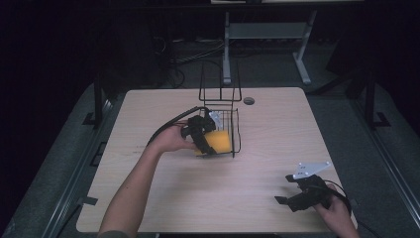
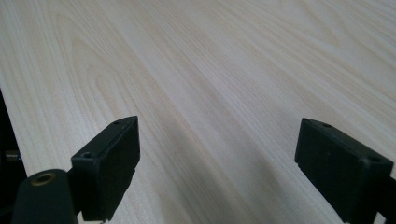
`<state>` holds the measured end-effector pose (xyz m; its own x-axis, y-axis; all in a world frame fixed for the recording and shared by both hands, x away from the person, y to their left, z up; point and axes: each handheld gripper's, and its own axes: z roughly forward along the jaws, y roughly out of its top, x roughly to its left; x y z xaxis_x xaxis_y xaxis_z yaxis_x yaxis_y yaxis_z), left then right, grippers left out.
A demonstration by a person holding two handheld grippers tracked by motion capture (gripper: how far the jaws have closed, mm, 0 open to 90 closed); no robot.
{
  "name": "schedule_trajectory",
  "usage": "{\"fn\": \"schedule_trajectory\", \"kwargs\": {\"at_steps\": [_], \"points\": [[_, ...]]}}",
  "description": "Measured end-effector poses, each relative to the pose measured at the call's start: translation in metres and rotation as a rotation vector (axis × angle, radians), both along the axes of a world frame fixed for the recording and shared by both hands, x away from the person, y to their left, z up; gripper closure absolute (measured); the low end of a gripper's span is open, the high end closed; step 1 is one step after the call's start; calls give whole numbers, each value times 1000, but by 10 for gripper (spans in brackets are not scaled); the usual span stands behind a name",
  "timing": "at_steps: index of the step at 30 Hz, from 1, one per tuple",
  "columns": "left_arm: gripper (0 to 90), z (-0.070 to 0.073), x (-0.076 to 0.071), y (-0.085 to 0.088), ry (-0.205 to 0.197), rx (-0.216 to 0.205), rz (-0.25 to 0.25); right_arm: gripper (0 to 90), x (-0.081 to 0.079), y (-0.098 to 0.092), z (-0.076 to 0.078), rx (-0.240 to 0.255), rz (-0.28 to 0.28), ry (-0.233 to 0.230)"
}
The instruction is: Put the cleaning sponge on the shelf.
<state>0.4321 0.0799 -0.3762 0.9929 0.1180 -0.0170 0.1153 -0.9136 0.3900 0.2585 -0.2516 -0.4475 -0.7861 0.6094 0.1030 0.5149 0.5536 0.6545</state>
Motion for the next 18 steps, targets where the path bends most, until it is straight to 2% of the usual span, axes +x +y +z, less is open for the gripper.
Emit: {"fn": "schedule_trajectory", "kwargs": {"at_steps": [4,12,14,16,18], "points": [[217,-3,4,2,4,-3,15,137,0,0,0,-1,-3,1],[217,-6,8,-1,-1,-21,11,137,1,-1,0,0,-5,3],[217,-7,10,-2,-5,-17,1,137,1,-1,-1,-2,-1,1],[217,-7,11,-5,-7,15,-4,137,1,-1,-1,-9,-4,4],[216,-6,12,-9,-20,26,-18,137,1,0,-1,-9,-4,5]]}}
